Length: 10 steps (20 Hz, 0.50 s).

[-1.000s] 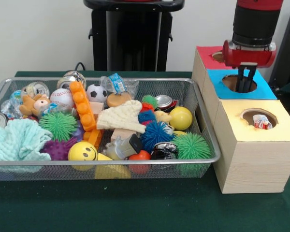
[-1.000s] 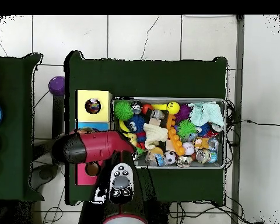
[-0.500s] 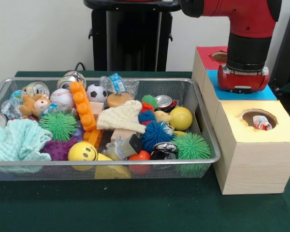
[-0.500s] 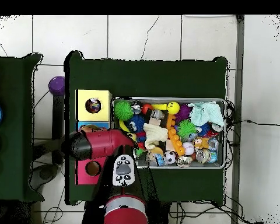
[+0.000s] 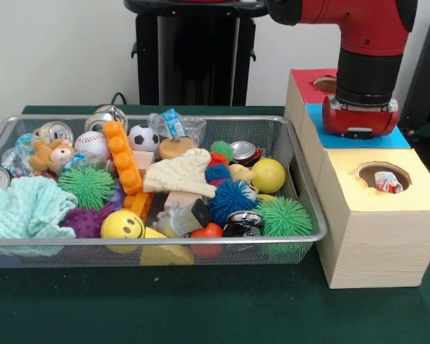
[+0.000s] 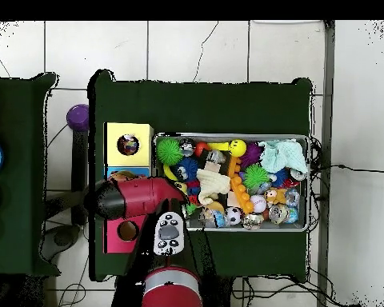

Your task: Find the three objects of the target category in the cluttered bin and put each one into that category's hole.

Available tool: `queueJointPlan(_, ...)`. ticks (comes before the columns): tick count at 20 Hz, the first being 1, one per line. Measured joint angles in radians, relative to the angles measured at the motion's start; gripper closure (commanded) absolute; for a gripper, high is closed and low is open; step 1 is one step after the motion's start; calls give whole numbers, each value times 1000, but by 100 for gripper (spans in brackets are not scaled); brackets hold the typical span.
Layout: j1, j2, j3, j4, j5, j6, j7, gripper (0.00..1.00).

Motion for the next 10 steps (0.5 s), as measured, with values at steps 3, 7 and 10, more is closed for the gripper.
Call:
queueJointPlan(3,4,1,-4,-2,0,0,0,100)
queueJointPlan(7,25,8,-38,-9,-1,0,0,0)
queueJointPlan(10,48,21,-56,-13,10,-1,3,0)
